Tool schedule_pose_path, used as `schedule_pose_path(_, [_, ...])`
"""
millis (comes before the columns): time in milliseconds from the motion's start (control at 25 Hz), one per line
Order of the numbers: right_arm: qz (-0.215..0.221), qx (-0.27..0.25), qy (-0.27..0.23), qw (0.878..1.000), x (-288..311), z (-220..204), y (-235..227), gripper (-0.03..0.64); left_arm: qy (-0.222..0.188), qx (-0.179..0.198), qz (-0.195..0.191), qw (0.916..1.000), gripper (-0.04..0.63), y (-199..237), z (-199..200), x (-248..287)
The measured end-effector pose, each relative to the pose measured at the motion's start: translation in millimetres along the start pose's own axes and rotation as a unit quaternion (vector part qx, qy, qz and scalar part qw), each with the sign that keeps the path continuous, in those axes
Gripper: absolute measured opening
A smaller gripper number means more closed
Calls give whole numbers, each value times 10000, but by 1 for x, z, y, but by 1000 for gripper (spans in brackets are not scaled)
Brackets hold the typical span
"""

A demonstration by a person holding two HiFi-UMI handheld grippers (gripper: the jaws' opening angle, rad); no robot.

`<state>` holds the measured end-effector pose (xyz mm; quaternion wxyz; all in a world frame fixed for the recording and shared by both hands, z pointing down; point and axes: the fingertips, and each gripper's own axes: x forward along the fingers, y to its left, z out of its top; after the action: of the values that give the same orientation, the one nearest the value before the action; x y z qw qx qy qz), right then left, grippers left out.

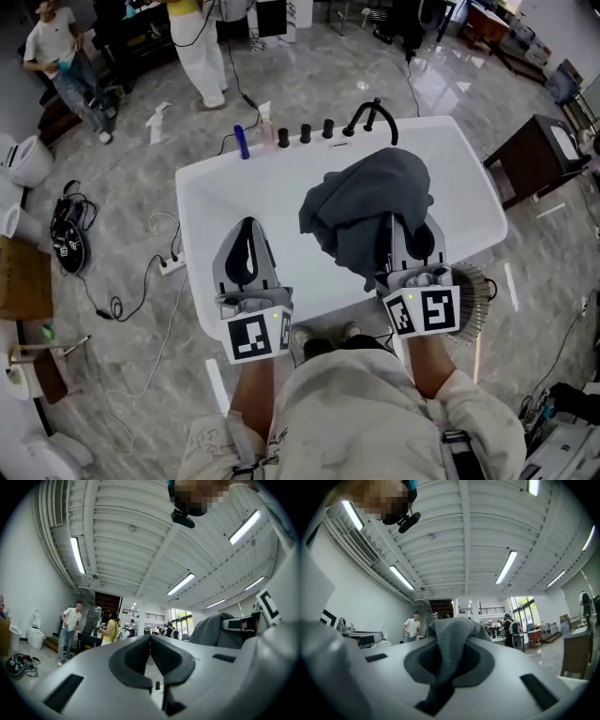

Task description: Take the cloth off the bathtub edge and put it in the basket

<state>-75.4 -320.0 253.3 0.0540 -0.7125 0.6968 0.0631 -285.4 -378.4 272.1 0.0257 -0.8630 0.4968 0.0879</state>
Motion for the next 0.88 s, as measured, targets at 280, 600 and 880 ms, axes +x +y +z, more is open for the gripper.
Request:
schedule_pose_path(280, [-618,55,-24,9981,-35,8,-47,20,132,-82,-587,9982,5,-55,-2,10])
schedule_pose_path(600, [-1190,67,-106,9928,-86,21,-111,20,171,-145,-1194,9926,5,-134,1,22])
schedule_pose_path(880, [-1678,46,-128,9857,-165,35,-194,20,198,-141,-1704,9851,5,-247,5,16])
